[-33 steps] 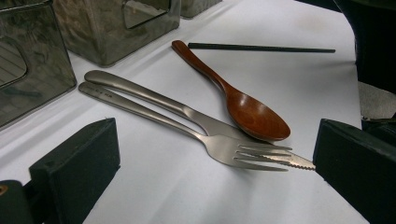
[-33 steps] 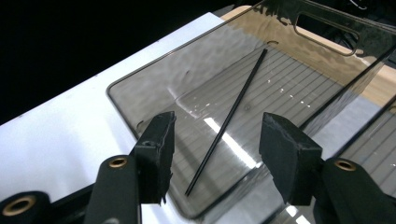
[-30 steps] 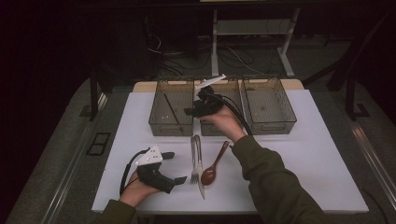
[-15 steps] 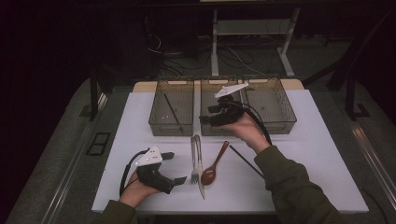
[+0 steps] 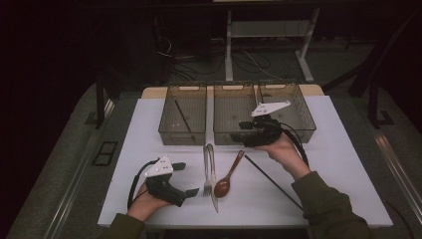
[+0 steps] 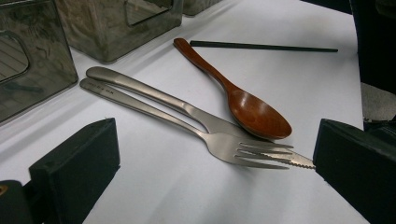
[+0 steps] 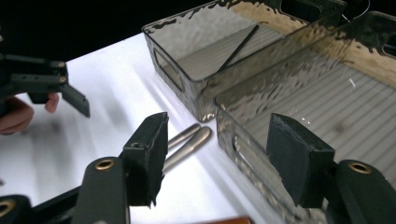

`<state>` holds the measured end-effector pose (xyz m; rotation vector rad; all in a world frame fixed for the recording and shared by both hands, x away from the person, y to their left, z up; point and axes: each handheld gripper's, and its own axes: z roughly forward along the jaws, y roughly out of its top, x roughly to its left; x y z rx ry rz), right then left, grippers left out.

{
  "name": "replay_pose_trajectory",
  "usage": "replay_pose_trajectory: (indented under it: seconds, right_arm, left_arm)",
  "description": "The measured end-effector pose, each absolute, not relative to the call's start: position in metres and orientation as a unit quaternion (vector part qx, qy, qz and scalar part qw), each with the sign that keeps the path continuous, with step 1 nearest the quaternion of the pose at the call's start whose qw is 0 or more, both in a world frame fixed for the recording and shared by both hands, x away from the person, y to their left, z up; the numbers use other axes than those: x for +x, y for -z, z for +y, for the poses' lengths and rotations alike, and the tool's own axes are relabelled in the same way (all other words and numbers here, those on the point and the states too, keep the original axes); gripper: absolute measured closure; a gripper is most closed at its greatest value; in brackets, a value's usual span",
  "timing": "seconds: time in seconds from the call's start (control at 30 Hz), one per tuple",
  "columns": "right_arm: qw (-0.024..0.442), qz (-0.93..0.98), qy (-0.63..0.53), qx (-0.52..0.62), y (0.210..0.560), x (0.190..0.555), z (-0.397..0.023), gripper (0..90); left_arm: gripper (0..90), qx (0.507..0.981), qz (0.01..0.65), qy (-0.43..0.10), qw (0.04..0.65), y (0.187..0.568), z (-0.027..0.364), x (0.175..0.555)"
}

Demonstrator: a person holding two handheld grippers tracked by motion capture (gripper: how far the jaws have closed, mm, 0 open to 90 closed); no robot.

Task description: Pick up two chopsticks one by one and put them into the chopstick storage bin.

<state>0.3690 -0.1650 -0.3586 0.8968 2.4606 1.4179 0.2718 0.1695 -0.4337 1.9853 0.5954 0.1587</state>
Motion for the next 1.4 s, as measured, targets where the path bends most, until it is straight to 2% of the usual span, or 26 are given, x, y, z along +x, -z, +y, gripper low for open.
replay_pose_trajectory:
  seconds: [0.33, 0.7, 1.1, 1.4]
  right_arm:
    - [0.067, 0.828, -0.466, 0.304, 0.374, 0.347, -0.186, 43.1]
    - [0.059, 0.840, -0.433, 0.321, 0.395, 0.317, -0.215, 59.9]
    - [0.062, 0.846, -0.403, 0.344, 0.417, 0.292, -0.241, 72.5]
    - [0.066, 0.858, -0.365, 0.356, 0.432, 0.277, -0.251, 77.9]
  left_arm:
    - [0.0, 0.823, 0.246, -0.068, 0.507, 0.433, 0.169, 0.271]
    - [0.0, 0.824, 0.246, -0.069, 0.505, 0.433, 0.169, 0.271]
    - [0.0, 0.826, 0.247, -0.071, 0.501, 0.434, 0.168, 0.271]
    - [0.0, 0.827, 0.246, -0.070, 0.500, 0.435, 0.168, 0.271]
